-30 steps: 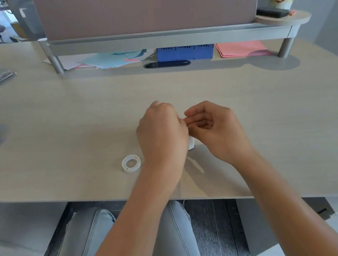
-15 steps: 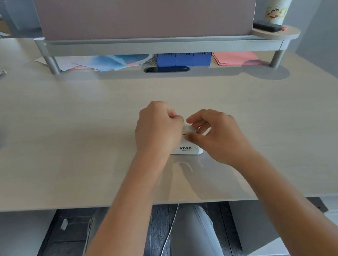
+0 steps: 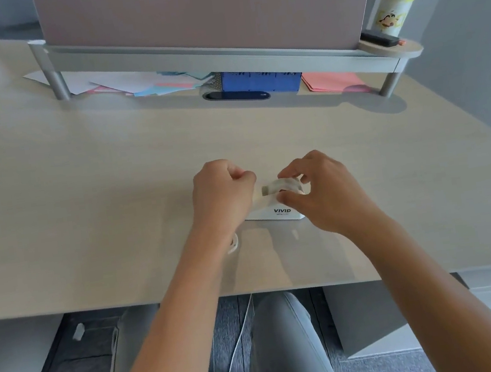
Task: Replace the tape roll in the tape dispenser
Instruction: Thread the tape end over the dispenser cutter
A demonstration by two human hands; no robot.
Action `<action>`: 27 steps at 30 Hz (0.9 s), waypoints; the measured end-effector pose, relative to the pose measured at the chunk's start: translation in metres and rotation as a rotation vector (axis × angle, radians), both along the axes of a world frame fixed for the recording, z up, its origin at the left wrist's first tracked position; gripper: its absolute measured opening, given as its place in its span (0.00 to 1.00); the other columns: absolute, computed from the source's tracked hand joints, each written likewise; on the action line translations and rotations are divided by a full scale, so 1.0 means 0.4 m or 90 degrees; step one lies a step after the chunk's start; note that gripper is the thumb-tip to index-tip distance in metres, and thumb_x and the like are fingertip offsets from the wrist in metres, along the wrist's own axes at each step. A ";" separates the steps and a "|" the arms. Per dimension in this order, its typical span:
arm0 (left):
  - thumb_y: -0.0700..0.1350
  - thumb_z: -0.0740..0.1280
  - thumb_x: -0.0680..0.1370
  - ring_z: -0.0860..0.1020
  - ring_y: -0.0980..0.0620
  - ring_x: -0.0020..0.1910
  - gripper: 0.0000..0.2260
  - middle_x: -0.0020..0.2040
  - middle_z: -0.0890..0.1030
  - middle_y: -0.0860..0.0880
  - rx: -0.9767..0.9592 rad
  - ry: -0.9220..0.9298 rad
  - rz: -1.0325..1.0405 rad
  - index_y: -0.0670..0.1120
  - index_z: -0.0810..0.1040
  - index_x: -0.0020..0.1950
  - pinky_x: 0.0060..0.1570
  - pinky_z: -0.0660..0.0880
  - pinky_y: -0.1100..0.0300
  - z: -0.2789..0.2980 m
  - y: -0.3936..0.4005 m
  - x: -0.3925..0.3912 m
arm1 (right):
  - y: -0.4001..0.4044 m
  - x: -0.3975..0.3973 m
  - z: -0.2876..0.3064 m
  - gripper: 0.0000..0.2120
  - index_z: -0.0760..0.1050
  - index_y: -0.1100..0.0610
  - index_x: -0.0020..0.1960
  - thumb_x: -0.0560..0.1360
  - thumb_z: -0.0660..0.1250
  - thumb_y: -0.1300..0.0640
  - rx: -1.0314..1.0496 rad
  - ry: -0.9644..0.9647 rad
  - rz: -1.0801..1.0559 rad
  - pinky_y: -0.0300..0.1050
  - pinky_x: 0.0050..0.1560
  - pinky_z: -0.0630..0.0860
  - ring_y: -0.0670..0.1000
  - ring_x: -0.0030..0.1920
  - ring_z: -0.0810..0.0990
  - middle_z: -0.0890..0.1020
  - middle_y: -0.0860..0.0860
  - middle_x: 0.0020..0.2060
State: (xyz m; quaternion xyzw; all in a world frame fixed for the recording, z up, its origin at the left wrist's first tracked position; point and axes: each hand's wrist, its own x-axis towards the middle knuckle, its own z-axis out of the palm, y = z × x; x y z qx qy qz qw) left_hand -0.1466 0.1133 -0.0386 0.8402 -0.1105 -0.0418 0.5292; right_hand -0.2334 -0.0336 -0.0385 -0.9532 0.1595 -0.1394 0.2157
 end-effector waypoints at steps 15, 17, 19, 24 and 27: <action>0.38 0.64 0.75 0.89 0.47 0.40 0.11 0.48 0.86 0.32 -0.162 0.143 0.016 0.28 0.78 0.47 0.52 0.85 0.43 -0.029 0.044 0.047 | 0.064 0.054 -0.075 0.19 0.79 0.65 0.54 0.87 0.55 0.53 0.225 -0.111 -0.048 0.53 0.52 0.74 0.57 0.51 0.79 0.84 0.58 0.48; 0.36 0.63 0.78 0.89 0.46 0.40 0.09 0.50 0.86 0.31 -0.192 0.165 0.011 0.29 0.78 0.49 0.47 0.86 0.52 -0.030 0.049 0.050 | 0.064 0.058 -0.080 0.18 0.80 0.63 0.55 0.87 0.55 0.54 0.223 -0.116 -0.051 0.51 0.54 0.73 0.56 0.52 0.79 0.84 0.56 0.49; 0.35 0.61 0.79 0.89 0.49 0.38 0.07 0.50 0.85 0.31 -0.234 0.182 0.003 0.34 0.78 0.47 0.38 0.85 0.62 -0.026 0.052 0.049 | 0.063 0.062 -0.081 0.16 0.81 0.61 0.55 0.87 0.56 0.54 0.218 -0.109 -0.050 0.50 0.51 0.73 0.55 0.53 0.79 0.84 0.54 0.49; 0.36 0.58 0.81 0.89 0.46 0.40 0.05 0.51 0.83 0.30 -0.316 0.252 0.015 0.40 0.71 0.47 0.34 0.84 0.63 -0.026 0.059 0.052 | 0.056 0.071 -0.081 0.13 0.80 0.56 0.54 0.85 0.58 0.52 0.223 -0.091 -0.065 0.45 0.46 0.70 0.53 0.51 0.80 0.85 0.51 0.49; 0.37 0.57 0.81 0.89 0.43 0.42 0.05 0.44 0.85 0.33 -0.346 0.289 0.020 0.40 0.71 0.49 0.39 0.86 0.60 -0.035 0.065 0.061 | 0.062 0.076 -0.083 0.14 0.80 0.56 0.54 0.85 0.58 0.52 0.204 -0.094 -0.070 0.47 0.48 0.73 0.55 0.53 0.81 0.85 0.52 0.49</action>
